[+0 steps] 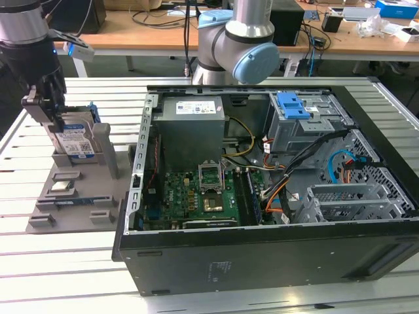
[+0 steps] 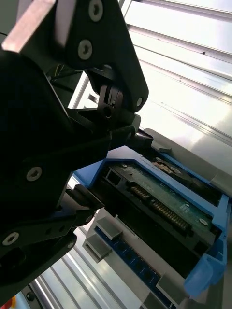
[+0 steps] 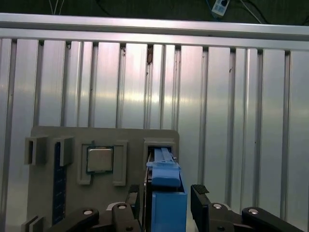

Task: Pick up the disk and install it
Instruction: 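Pick up the disk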

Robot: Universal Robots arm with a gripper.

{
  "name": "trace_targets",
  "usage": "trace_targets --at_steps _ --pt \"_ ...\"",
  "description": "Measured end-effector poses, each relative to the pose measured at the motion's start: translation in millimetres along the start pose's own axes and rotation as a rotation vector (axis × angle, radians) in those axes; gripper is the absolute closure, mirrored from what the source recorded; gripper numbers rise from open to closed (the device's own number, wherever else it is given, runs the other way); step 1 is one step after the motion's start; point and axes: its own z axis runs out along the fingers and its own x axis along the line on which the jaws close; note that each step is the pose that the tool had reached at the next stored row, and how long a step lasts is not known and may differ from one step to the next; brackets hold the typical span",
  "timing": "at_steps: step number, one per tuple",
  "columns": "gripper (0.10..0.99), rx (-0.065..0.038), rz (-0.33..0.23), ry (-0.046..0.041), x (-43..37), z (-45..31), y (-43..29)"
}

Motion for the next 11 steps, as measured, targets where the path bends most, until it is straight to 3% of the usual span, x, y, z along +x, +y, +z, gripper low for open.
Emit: trace_targets --at_steps 8,10,11 --pt "0.545 0.000 0.000 0.0000 0.0 0.2 0.0" --pt "0.561 0.000 0.000 0.0000 0.0 0.3 0.0" --pt "0.624 0.000 0.000 0.0004 0.1 0.3 0.0"
